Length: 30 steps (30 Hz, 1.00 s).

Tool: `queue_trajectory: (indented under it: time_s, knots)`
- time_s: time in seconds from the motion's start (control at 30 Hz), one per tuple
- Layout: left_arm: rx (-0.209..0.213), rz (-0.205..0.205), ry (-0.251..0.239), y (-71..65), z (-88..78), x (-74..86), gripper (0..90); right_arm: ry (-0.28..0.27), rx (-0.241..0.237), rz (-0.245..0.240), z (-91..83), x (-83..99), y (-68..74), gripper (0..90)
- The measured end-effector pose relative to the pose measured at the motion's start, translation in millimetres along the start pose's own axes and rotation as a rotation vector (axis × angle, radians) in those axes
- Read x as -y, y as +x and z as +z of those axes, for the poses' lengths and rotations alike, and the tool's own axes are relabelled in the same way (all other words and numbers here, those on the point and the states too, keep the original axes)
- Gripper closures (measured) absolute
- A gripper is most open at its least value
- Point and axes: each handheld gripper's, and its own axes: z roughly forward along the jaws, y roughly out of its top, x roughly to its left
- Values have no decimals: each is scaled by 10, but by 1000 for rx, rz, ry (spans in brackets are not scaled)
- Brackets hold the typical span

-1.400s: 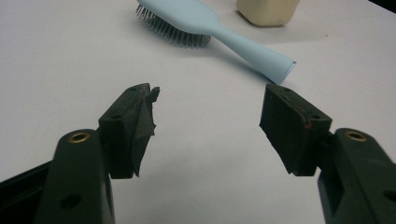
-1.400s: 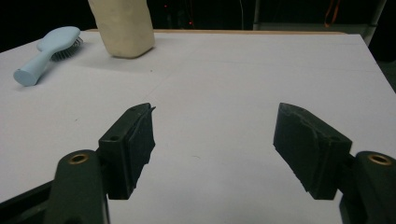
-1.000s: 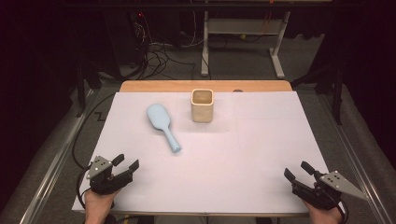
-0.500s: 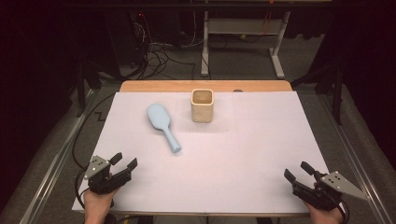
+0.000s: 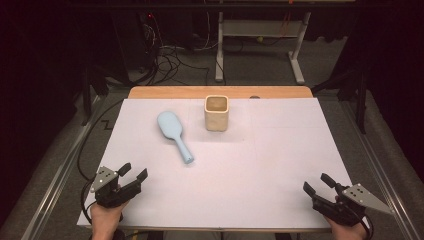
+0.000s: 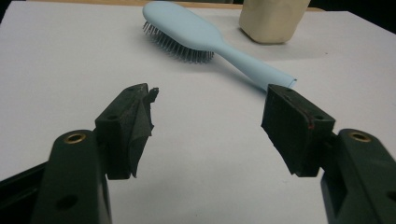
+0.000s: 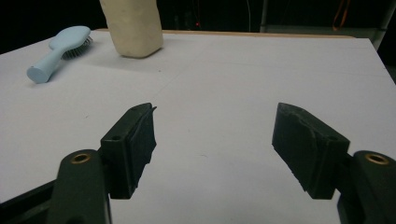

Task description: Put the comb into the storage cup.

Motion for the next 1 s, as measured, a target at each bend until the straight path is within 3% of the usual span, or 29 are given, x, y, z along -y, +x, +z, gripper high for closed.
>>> queue_trajectory:
  time_s: [0.4,1.0]
  knots:
    - [35,-14,6,-50,78,-34,344,1,-2,7,3,5,-7,304]
    - [42,-24,-4,-82,153,-74,347,-5,-1,-9,9,2,13,305]
